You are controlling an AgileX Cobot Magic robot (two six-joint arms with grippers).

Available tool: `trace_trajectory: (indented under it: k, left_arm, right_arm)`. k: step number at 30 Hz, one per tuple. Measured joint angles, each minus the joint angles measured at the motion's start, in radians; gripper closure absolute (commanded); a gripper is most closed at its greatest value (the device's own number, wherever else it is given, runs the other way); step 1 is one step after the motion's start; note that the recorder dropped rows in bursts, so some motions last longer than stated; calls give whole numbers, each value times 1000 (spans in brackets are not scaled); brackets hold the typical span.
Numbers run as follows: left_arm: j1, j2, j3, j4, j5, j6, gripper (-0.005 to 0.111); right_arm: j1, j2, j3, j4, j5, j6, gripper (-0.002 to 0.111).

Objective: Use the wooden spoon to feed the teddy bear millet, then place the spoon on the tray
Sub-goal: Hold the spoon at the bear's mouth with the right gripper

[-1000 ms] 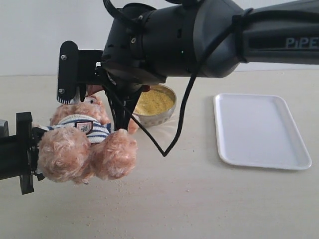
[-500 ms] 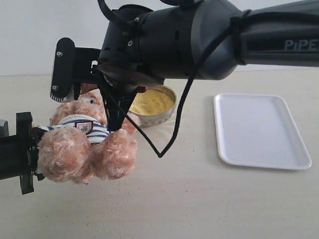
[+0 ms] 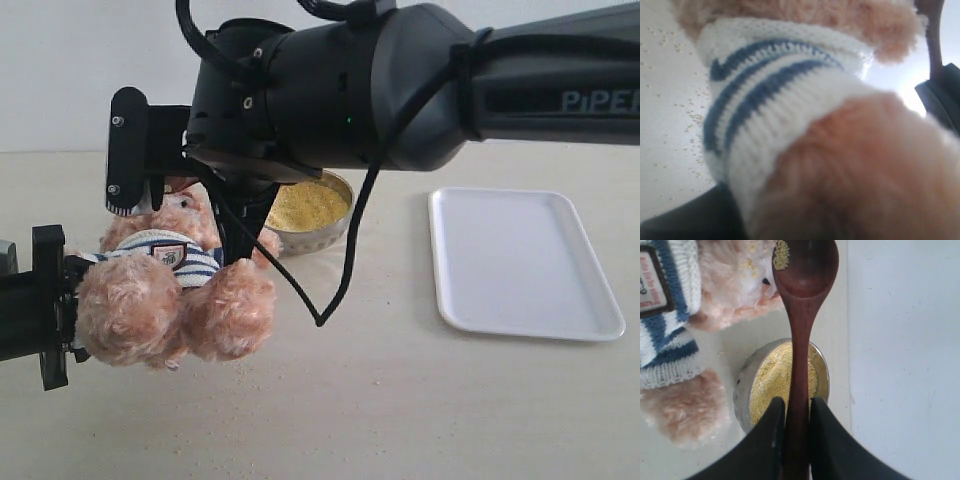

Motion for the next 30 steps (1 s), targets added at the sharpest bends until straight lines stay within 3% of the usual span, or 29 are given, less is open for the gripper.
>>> trace_trajectory:
  k: [22,30]
  left_arm:
    - [0,0,0,0,0,0,102]
    - [0,0,0,0,0,0,102]
  right_arm:
    - [36,19,0,-78,-4,114,109]
    - [51,29,0,-119,72,180,109]
